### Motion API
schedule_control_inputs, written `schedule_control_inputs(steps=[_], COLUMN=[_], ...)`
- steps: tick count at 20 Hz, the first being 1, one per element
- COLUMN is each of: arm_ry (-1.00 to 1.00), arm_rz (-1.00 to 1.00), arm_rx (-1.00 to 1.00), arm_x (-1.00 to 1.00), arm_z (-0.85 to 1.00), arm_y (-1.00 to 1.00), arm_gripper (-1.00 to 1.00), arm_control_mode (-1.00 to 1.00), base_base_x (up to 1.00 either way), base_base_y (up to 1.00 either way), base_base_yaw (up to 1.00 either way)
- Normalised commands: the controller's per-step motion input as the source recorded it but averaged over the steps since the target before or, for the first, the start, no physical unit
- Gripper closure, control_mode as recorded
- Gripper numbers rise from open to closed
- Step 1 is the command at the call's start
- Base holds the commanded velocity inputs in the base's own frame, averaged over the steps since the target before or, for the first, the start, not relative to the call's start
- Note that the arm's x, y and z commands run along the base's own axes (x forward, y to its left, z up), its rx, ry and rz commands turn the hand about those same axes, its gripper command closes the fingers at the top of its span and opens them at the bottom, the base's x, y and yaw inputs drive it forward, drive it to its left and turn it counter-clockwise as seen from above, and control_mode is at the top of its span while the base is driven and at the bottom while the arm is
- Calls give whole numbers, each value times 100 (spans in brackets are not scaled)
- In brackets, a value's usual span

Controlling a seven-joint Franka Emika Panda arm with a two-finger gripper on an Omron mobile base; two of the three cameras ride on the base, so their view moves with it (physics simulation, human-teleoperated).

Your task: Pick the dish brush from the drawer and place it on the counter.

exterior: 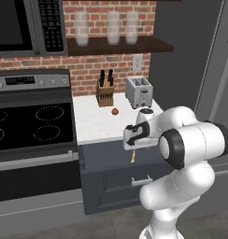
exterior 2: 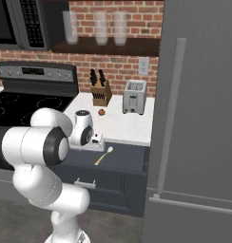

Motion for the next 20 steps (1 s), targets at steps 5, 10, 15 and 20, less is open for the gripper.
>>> schedule_control_inputs(steps=[5, 10, 15, 20], arm_ry=[-8, 4, 7, 0], arm_rz=[0, 0, 0, 0], arm_rx=[0, 0, 0, 0], arm_x=[0, 0, 0, 5], arm_z=[-32, -1, -2, -18], arm_y=[0, 0, 0, 0], arm_gripper=[-100, -100, -100, -100], arm_control_mode=[-100, -100, -100, -100], base_base_x=[0, 0, 0, 0], base_base_y=[0, 0, 0, 0], base_base_yaw=[0, 0, 0, 0])
